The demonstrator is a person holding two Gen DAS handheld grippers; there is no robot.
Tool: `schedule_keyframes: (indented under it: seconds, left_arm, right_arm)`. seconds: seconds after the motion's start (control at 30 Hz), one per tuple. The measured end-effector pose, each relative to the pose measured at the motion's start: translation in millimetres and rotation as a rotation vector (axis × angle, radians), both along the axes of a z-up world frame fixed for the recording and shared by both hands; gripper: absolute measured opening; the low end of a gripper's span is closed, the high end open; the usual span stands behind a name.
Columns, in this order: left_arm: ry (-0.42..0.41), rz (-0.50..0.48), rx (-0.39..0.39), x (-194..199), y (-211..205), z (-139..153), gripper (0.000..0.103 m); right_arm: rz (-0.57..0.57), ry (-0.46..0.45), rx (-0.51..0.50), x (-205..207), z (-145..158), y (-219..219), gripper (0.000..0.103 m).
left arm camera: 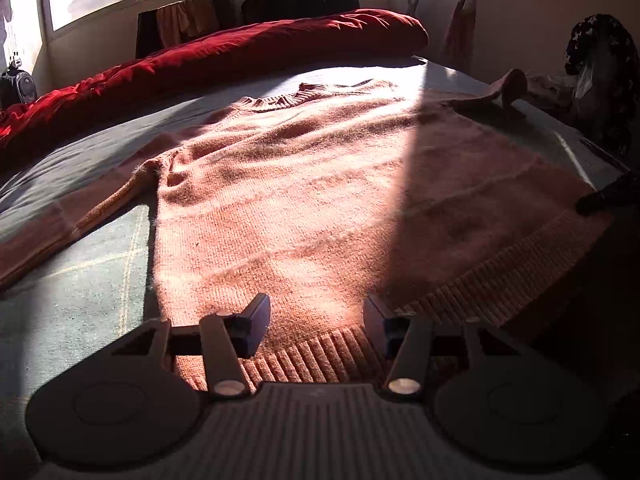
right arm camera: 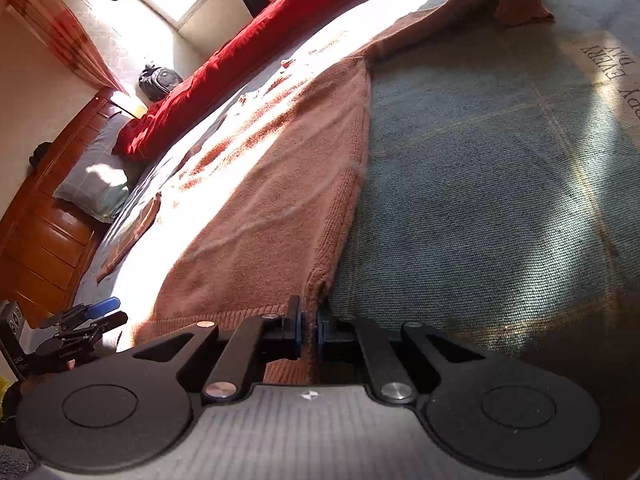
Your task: Fold clothes
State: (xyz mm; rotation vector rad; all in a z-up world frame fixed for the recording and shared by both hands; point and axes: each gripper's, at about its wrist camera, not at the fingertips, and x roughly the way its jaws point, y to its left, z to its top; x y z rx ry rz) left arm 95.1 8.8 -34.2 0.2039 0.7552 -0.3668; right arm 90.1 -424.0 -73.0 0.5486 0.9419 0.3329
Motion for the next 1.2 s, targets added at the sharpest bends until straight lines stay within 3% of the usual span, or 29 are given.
schedule_keyframes:
  seconds: [0.1, 0.17, 0.23, 0.33, 0.43, 0.5, 0.6, 0.73, 0.83, 0.93, 1.07, 1.2]
  left_arm:
    - [0.035, 0.048, 0.038, 4, 6, -7, 0.052]
    - [0.025, 0.043, 0.036, 3, 10, -3, 0.052]
    - [-0.003, 0.019, 0.023, 6, 14, 8, 0.054]
    - [-0.059, 0.011, 0.066, 30, 7, 25, 0.054]
    - [-0.080, -0.028, 0.050, 67, -12, 25, 0.055]
    - [-0.072, -0.058, 0.042, 85, -26, 13, 0.055]
    - [-0.048, -0.060, 0.056, 92, -37, -14, 0.055]
    - [-0.049, -0.027, -0.001, 59, -20, -35, 0.056]
    - [-0.057, 0.009, -0.023, 22, 2, -36, 0.064]
    - [-0.051, 0.056, -0.068, -6, 18, -39, 0.066]
    - [-0.025, 0.107, -0.076, -17, 23, -33, 0.067]
    - [-0.086, 0.055, -0.051, -5, 8, -12, 0.067]
  right_arm:
    - [-0.002, 0.052, -0.114, 0, -2, 5, 0.009]
    - [-0.010, 0.038, -0.153, -3, 7, 5, 0.020]
    - [-0.022, -0.049, -0.267, -5, 32, 11, 0.036]
    - [0.023, -0.205, -0.350, 6, 65, 34, 0.059]
    - [0.130, -0.341, -0.392, 38, 72, 80, 0.068]
    - [0.201, -0.404, -0.426, 59, 57, 118, 0.068]
    - [0.242, -0.406, -0.499, 80, 31, 157, 0.068]
    - [0.288, -0.393, -0.511, 63, 5, 157, 0.071]
    - [0.266, -0.398, -0.526, 33, -2, 137, 0.086]
    - [0.215, -0.381, -0.517, 7, -10, 114, 0.100]
    - [0.128, -0.374, -0.482, -11, -15, 101, 0.101]
    - [0.127, -0.380, -0.501, -3, 4, 117, 0.101]
